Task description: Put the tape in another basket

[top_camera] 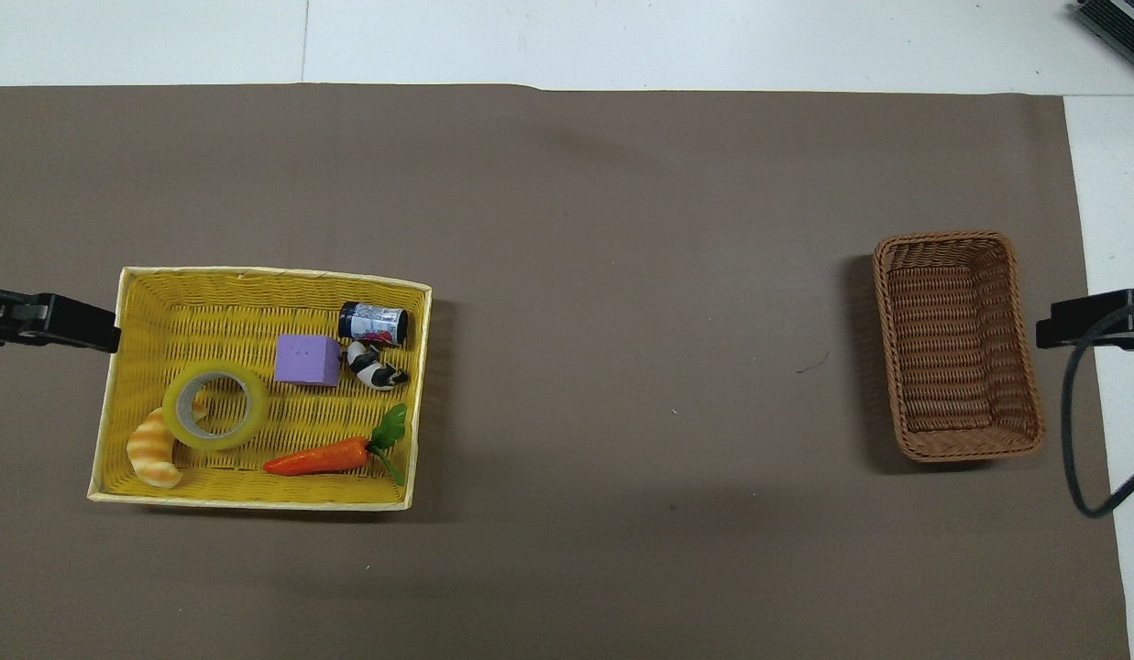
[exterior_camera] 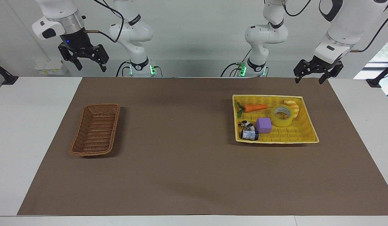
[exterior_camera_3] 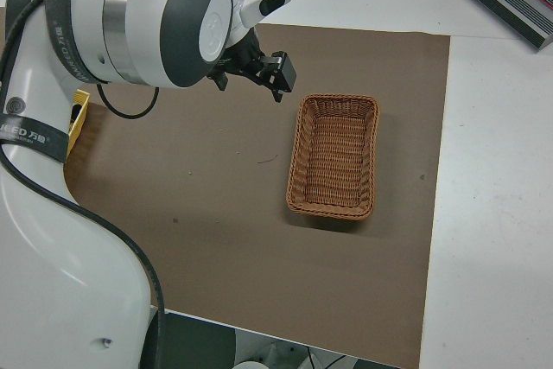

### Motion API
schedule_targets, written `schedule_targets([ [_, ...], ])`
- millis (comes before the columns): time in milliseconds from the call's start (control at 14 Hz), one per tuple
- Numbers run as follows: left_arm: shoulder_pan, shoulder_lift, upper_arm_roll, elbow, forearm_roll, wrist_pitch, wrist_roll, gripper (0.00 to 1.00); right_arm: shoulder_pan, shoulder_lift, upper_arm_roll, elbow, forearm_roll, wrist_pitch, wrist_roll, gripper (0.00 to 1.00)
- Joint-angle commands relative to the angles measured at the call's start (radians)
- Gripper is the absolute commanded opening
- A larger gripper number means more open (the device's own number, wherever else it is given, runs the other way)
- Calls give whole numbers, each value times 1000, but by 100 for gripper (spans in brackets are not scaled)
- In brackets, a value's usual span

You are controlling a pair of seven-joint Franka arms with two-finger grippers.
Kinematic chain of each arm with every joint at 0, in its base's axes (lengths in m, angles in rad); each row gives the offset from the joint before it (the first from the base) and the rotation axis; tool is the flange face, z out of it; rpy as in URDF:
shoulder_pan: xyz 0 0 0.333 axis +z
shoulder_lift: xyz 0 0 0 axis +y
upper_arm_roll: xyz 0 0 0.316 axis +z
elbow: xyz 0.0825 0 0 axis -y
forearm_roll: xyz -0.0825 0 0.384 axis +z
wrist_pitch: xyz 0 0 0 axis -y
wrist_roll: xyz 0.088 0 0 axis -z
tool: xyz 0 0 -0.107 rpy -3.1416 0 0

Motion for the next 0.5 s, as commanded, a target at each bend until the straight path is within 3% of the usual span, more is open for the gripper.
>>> schedule_targets([
  [0, 11, -34, 0, -40, -13, 9, 34, 100, -9, 8, 4, 20, 5, -26, -5, 100],
  [429, 35, -93, 0, -161, -13, 83, 140, 100, -8, 8, 4, 20, 5, -26, -5, 100],
])
